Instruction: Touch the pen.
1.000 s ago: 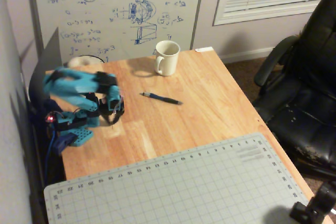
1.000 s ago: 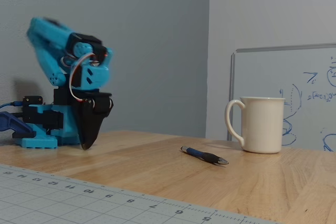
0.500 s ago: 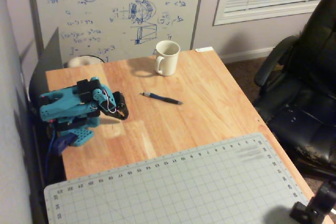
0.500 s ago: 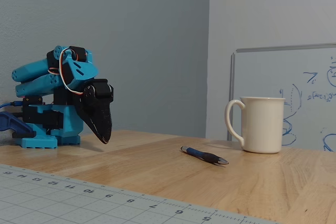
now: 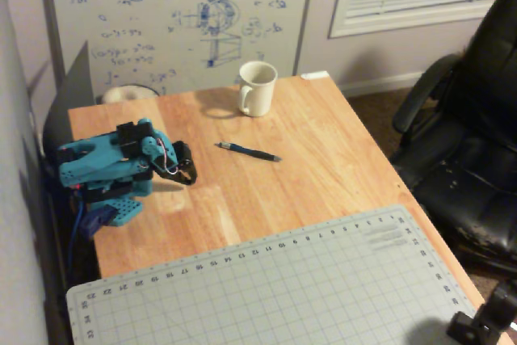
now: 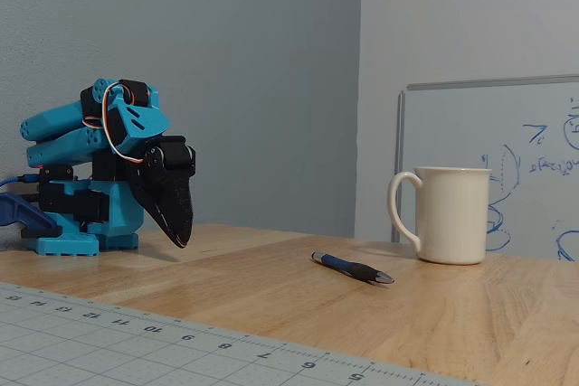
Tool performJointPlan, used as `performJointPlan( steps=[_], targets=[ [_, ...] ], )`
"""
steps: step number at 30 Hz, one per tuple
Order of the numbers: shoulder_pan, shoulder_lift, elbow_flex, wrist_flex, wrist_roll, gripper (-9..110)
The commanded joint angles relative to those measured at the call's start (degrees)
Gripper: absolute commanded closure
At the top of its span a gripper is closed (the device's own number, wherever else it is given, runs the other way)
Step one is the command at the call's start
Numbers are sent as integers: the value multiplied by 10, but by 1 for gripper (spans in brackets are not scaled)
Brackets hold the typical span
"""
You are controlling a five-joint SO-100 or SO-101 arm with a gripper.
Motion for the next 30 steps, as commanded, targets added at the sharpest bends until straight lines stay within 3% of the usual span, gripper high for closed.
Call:
performJointPlan(
  steps=[1, 19, 30],
  targets=[
    [-3, 16, -6, 4, -2, 101],
    [-3, 16, -92, -44, -2, 101],
    [-4, 6, -249, -44, -4, 101]
  ],
)
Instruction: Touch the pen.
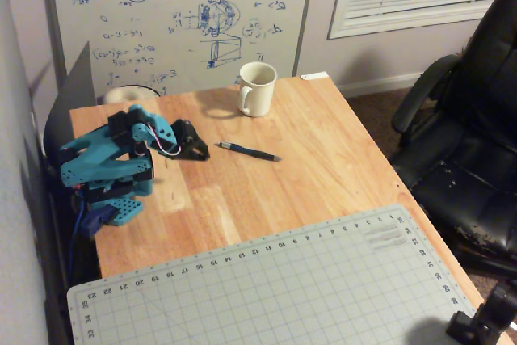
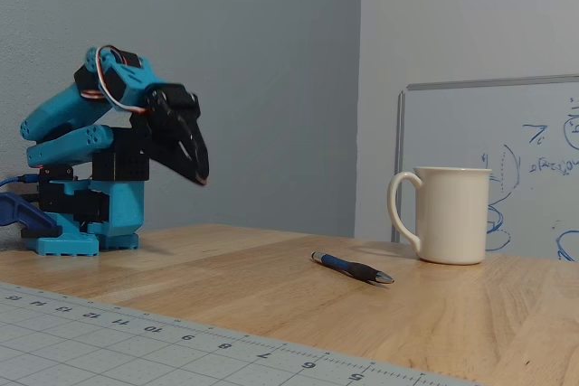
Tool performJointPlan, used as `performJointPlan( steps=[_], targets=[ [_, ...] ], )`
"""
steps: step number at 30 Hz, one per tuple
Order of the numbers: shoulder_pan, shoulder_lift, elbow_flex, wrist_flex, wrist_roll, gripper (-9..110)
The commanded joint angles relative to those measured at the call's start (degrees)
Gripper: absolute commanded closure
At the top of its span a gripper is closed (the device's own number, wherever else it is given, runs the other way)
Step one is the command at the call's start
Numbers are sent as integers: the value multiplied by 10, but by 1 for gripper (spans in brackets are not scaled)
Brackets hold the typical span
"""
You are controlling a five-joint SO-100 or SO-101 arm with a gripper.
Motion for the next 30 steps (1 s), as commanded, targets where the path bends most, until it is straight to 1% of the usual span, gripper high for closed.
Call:
performJointPlan(
  steps=[1, 5, 9, 13, 17, 30],
  targets=[
    [-4, 5, -92, -13, -4, 101],
    [-4, -15, -144, -14, -4, 101],
    [-37, -96, -212, -45, -4, 101],
    [-79, -207, -287, -82, -3, 101],
    [-97, -322, -381, -102, -3, 101],
    [-156, -770, -765, -102, 1, 101]
  ],
)
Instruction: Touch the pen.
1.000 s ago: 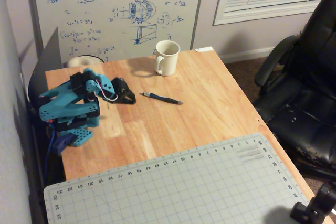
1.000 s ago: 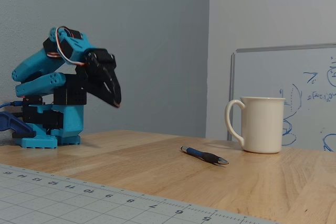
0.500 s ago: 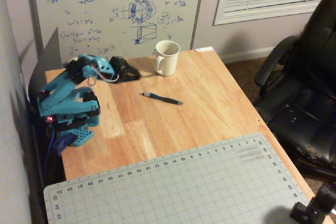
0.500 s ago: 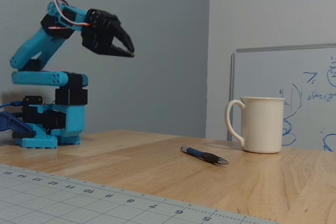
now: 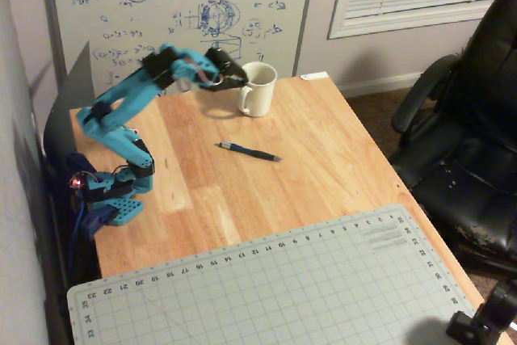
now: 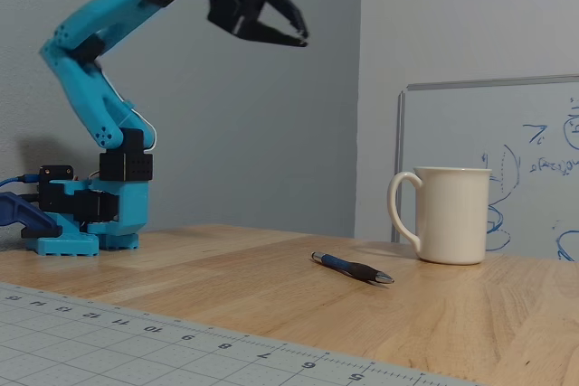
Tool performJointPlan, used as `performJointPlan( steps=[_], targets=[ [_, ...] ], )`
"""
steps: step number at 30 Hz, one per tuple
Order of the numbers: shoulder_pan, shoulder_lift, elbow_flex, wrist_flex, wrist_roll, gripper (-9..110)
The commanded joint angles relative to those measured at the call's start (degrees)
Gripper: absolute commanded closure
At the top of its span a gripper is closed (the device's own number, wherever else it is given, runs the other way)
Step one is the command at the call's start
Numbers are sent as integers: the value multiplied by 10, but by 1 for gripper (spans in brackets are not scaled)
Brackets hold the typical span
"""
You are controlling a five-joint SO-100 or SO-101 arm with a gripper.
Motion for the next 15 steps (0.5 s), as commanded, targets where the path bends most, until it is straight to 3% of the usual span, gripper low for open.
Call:
performJointPlan(
  steps=[1, 8, 15],
  targets=[
    [-21, -142, -138, -13, 4, 101],
    [-21, -352, -288, -10, 5, 101],
    [-19, -495, -330, -10, -1, 101]
  ],
)
